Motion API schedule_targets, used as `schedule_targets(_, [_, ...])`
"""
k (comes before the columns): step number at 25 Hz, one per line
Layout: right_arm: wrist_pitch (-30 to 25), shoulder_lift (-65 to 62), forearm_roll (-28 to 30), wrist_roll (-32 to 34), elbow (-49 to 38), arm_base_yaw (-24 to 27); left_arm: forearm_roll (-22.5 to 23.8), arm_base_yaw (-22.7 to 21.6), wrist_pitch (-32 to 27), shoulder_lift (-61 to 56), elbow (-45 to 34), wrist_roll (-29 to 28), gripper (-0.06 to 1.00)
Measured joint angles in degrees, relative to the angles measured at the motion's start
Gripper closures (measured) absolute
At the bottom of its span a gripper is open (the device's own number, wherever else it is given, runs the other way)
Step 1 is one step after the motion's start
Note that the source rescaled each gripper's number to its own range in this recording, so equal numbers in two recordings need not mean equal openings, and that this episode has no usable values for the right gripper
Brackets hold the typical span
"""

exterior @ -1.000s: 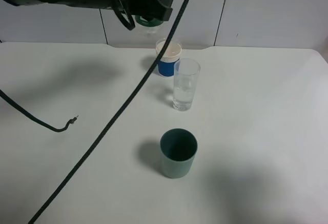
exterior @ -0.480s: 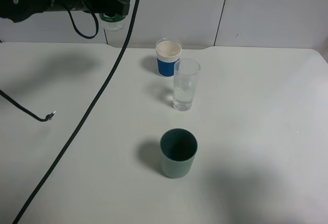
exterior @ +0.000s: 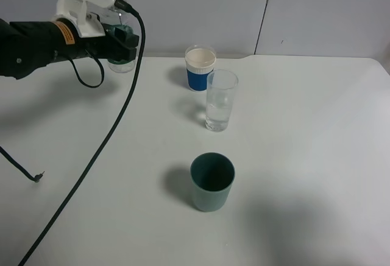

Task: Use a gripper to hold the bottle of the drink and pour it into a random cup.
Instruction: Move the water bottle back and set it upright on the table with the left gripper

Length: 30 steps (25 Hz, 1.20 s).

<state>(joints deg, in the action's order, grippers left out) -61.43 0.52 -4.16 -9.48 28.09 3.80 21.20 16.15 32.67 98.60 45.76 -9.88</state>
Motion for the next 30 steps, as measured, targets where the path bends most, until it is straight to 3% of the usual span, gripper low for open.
schedule_targets(8, [0.0, 0.0, 0.0, 0.0, 0.0, 0.0, 2.61, -0.07, 9.46, 4.13, -2.97, -0.05, 0.94])
schedule_targets(17, [0.0, 0.0, 0.0, 0.0, 0.0, 0.0, 3.21, -1.12, 14.83, 8.66, -5.51, -0.18, 0.94])
schedule_targets(30, [0.0, 0.0, 0.0, 0.0, 0.0, 0.0, 7.59, -3.1, 23.77, 16.7, -5.74, 0.24, 0.94])
